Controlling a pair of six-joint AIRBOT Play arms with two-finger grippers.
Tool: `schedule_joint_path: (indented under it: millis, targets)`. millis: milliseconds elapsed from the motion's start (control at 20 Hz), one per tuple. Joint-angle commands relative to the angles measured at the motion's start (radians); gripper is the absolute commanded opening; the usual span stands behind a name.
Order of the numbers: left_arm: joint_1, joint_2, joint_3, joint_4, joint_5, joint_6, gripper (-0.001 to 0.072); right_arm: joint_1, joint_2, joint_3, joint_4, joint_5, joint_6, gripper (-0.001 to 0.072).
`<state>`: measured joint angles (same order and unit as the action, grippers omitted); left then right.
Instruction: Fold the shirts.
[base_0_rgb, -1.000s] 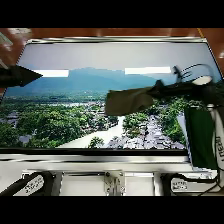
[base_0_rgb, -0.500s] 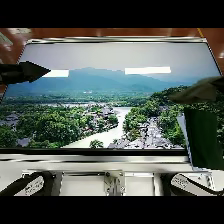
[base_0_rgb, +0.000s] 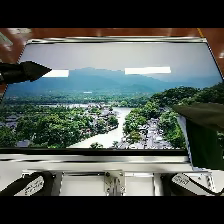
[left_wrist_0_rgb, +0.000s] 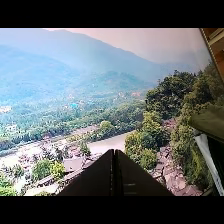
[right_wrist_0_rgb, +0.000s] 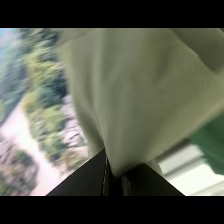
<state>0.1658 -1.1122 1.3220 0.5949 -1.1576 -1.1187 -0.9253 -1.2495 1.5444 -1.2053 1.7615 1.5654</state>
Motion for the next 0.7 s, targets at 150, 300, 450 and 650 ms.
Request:
schedule_joint_path:
  millis: [150,300,450,650]
  targets:
    - [-0.005,0.0,0.0,0.0,-0.005,0.0,0.0034,-0.043,0.059,-0.167,-0.324,-0.017,0.009,0.0056]
    - [-0.004,0.0,0.0,0.0,-0.005,-0.002,0.0034,-0.122,0.134,-0.422,-0.324,-0.08,0.034,0.0056]
    - [-0.004,0.0,0.0,-0.001,-0.005,-0.004,0.0034,-0.233,0.235,-0.677,-0.322,-0.224,0.071,0.0058]
    - [-0.004,0.0,0.0,-0.033,-0.004,-0.004,0.0034,-0.319,0.274,-0.811,-0.257,-0.385,0.06,0.0681]
